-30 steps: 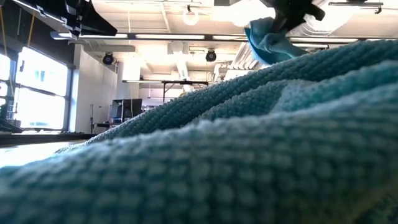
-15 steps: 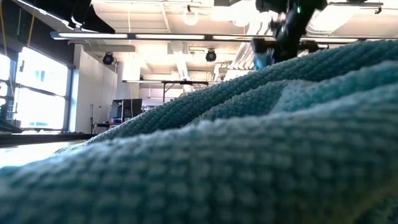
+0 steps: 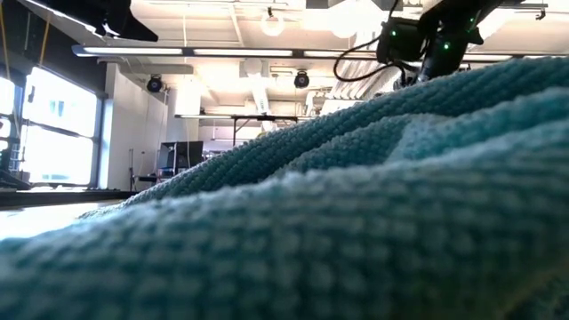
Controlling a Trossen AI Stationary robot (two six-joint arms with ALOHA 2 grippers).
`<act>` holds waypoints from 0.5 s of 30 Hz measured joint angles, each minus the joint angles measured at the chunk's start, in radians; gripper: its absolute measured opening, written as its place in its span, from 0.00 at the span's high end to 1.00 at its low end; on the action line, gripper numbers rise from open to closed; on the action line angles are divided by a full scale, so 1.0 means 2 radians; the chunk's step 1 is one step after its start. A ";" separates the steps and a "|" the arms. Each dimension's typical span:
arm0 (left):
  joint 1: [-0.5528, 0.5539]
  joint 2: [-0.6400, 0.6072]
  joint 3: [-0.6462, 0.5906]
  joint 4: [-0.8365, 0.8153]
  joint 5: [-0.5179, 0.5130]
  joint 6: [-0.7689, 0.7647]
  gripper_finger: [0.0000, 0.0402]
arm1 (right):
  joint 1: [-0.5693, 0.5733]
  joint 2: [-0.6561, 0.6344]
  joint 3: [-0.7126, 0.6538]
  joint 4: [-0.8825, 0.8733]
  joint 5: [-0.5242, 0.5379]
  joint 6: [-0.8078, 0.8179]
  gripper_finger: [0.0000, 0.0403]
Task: Sort microfiber towel by color & place in baskets
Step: Put the blue towel into the right transparent bin
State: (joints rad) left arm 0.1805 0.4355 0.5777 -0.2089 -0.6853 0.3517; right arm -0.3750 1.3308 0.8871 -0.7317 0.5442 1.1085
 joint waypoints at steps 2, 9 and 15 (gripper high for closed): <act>0.006 0.000 0.000 0.000 0.000 0.000 0.88 | -0.016 0.000 0.000 0.001 -0.023 -0.004 0.95; 0.022 0.000 0.000 0.000 0.001 0.000 0.88 | -0.102 0.000 0.000 0.026 -0.152 -0.050 0.95; 0.032 0.000 0.000 -0.001 0.001 0.000 0.88 | -0.158 0.000 0.001 0.025 -0.235 -0.065 0.95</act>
State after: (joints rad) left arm 0.2446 0.4362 0.5777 -0.2108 -0.6836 0.3523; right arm -0.6909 1.3300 0.8886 -0.6816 0.0745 0.9784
